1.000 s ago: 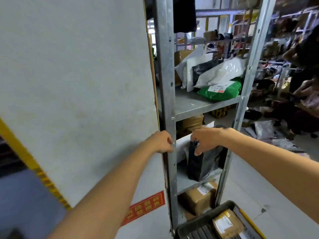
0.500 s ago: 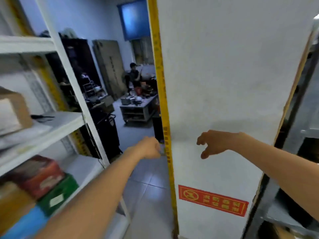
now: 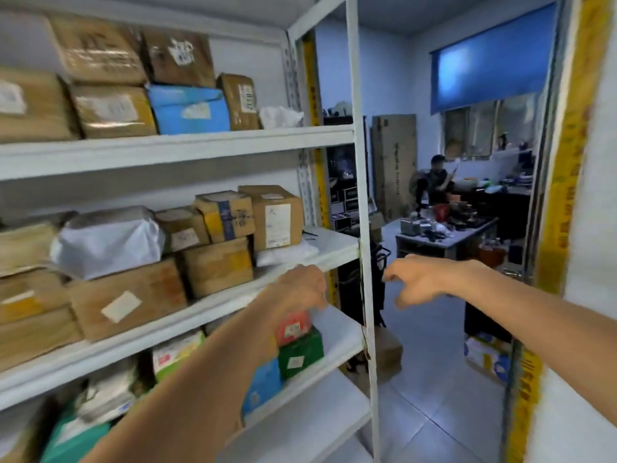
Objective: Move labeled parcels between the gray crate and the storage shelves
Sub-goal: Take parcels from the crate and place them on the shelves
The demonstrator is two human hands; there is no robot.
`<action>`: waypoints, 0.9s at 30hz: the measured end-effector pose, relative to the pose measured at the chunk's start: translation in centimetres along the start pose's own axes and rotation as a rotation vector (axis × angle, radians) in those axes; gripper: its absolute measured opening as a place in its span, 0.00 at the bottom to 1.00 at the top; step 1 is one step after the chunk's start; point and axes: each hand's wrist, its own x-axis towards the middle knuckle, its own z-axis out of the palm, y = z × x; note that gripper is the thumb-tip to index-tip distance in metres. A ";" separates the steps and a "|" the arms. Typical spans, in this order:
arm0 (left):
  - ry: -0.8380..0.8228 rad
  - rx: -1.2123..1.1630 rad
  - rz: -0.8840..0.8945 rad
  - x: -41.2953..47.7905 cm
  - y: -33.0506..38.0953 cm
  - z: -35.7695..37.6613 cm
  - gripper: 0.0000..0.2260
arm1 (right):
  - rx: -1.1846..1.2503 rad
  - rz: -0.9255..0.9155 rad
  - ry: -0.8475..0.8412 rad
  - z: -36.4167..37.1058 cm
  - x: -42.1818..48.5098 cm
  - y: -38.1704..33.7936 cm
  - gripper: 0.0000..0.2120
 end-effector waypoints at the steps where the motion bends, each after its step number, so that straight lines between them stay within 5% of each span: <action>1: 0.025 0.016 -0.031 -0.9 -1.6 -1.0 0.15 | -0.020 -0.025 0.018 -0.6 1.0 -1.7 0.33; 8: 0.240 0.124 -0.194 -8.0 -12.5 -10.2 0.16 | -0.111 -0.259 0.160 -8.5 5.6 -14.7 0.32; 16: 0.380 0.159 -0.495 -18.8 -20.1 -14.6 0.17 | -0.195 -0.588 0.273 -12.3 5.5 -29.2 0.17; 20: 0.369 0.143 -0.663 -25.0 -23.2 -14.7 0.17 | -0.212 -0.713 0.323 -12.7 5.0 -35.2 0.29; 27: 0.504 0.112 -0.845 -33.4 -27.7 -18.3 0.14 | -0.179 -0.964 0.399 -15.0 3.3 -44.8 0.25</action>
